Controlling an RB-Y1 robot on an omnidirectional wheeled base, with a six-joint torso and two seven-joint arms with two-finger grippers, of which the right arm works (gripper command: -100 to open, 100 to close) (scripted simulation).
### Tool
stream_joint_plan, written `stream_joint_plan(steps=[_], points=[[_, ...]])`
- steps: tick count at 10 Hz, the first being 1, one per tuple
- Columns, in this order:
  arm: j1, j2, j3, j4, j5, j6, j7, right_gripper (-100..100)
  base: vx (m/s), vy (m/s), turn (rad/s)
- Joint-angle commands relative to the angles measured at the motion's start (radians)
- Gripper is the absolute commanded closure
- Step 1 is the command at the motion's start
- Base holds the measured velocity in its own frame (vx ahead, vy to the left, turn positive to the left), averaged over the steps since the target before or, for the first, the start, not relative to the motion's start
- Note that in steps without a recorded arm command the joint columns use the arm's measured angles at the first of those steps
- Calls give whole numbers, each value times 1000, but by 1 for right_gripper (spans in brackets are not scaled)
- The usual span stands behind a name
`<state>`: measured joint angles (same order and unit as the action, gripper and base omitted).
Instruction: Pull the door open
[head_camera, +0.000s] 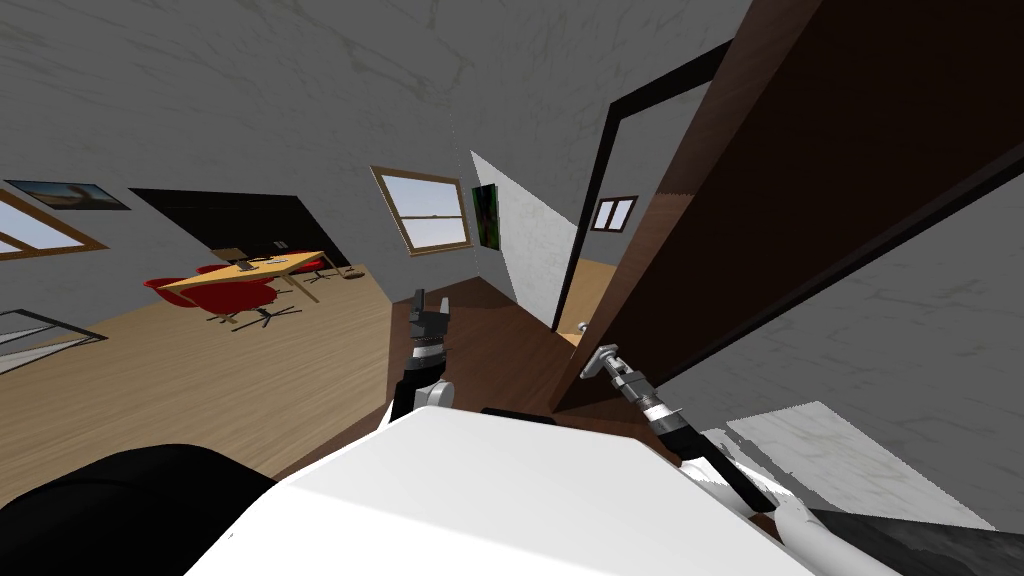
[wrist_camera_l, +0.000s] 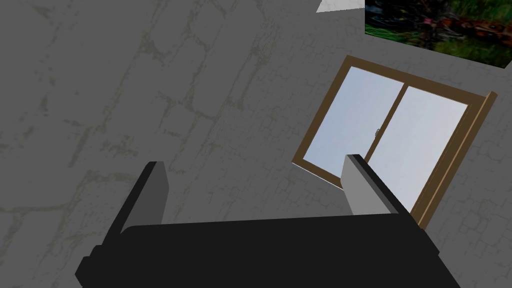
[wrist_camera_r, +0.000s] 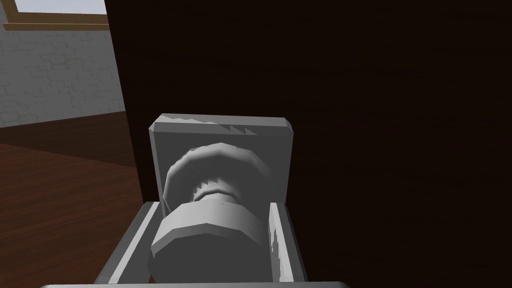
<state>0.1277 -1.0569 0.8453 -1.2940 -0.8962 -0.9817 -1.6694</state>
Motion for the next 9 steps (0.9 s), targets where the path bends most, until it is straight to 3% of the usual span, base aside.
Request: stream_joint_plan(steps=[1,9], points=[[0,-1,0,0,0,-1,0,100,0,0,0],[-1,-4,5,5,4,-9,-7,100,0,1,3]])
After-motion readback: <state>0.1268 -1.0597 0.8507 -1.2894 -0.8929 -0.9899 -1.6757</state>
